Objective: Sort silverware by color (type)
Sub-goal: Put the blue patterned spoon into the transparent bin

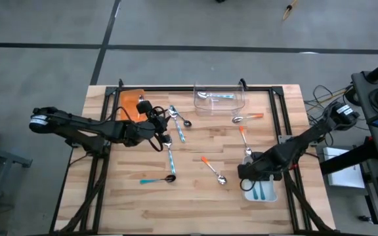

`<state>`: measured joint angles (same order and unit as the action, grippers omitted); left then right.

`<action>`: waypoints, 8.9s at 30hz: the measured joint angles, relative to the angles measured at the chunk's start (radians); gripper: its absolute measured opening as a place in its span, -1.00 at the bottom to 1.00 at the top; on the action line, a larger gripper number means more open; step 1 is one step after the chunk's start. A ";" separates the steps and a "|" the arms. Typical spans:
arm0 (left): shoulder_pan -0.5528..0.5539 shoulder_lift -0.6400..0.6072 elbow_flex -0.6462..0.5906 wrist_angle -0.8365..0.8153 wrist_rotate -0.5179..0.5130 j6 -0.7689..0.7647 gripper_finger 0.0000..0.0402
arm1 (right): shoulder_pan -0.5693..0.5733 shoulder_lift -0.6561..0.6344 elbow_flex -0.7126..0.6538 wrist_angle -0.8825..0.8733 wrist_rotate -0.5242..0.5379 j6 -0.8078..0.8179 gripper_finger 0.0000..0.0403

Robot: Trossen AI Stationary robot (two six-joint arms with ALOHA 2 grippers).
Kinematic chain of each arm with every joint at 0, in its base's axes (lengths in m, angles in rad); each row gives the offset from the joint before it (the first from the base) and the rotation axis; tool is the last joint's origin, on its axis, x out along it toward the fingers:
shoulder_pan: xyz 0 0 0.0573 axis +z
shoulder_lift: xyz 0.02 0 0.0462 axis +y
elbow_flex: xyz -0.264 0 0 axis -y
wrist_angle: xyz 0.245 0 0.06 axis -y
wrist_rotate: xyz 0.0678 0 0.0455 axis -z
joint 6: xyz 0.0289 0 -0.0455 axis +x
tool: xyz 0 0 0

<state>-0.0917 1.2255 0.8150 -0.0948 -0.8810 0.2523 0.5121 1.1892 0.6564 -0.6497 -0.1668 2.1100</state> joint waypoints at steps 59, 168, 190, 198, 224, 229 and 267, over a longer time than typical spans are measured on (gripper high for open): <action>0.038 0.086 -0.046 -0.276 0.875 -0.246 -0.40 | -0.478 0.300 0.351 0.714 0.404 -1.797 -0.61; 0.047 -0.325 -0.301 -0.121 0.756 -0.283 -0.40 | -0.441 1.037 0.957 0.469 0.447 -1.599 -0.10; 0.047 -0.325 -0.301 -0.097 0.756 -0.283 -0.40 | -0.451 1.033 0.960 0.376 0.351 -1.744 -0.34; 0.047 -0.325 -0.301 -0.097 0.756 -0.283 -0.40 | -0.451 1.031 0.959 0.371 0.322 -1.770 -0.90; 0.047 -0.345 -0.249 0.051 0.674 -0.099 -0.40 | -0.455 0.788 0.953 0.089 0.231 -1.937 -0.91; 0.048 -0.344 -0.221 0.052 0.669 -0.044 -0.40 | -0.488 0.687 0.955 -0.039 0.246 -2.004 -0.91; 0.048 -0.342 -0.209 0.078 0.652 0.112 -0.40 | -1.257 0.599 0.956 -0.236 0.111 -2.703 -0.89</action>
<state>-0.0437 0.8837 0.6060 -0.0166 -0.2291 0.3641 -0.7448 1.7886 1.6127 -0.8856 -0.0555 -0.5934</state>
